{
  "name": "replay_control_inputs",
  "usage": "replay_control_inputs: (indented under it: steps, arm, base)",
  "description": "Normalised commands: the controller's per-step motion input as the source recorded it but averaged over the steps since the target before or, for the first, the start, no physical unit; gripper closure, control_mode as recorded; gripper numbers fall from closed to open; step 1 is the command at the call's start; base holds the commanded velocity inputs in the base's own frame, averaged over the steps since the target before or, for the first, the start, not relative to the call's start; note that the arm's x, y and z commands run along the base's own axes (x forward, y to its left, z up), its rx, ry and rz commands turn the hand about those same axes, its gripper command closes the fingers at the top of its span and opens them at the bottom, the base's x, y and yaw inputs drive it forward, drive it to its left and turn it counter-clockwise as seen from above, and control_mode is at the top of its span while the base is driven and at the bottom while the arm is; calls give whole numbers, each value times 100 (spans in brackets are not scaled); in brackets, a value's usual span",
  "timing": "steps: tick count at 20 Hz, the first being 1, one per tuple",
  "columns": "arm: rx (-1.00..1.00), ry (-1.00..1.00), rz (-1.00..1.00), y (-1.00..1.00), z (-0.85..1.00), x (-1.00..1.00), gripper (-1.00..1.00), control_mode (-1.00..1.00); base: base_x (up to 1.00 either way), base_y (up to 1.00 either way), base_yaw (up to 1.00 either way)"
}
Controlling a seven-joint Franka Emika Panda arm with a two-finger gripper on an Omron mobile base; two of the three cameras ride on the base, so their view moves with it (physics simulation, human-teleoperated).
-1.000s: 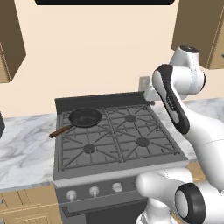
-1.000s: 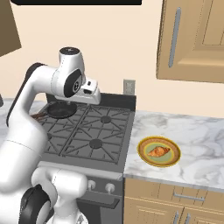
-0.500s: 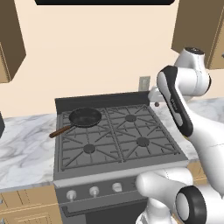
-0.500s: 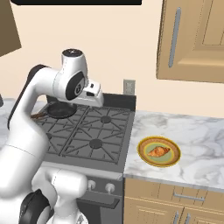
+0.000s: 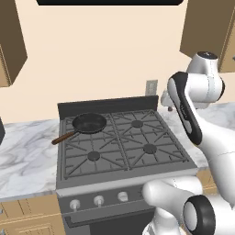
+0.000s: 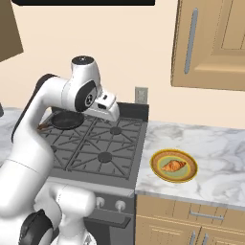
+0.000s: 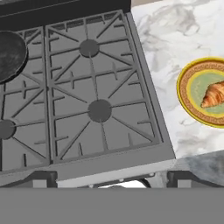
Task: Pick the croissant and place it on the pan. Then turn on the stove to warm the croissant.
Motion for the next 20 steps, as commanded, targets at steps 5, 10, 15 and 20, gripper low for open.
replay_control_inputs:
  steps: [5, 10, 15, 20]
  arm:
    - [0, 0, -37, -29, -7, 0, -100, -100]
    - [0, 0, -39, -38, -7, 0, -100, -100]
    - [1, 0, -35, -45, -4, -4, -100, -100]
    - [4, 0, -28, -44, -2, -8, -100, -100]
  base:
    - [0, 0, 0]
    - [0, 0, 0]
    - [0, 0, 0]
    - [0, 0, 0]
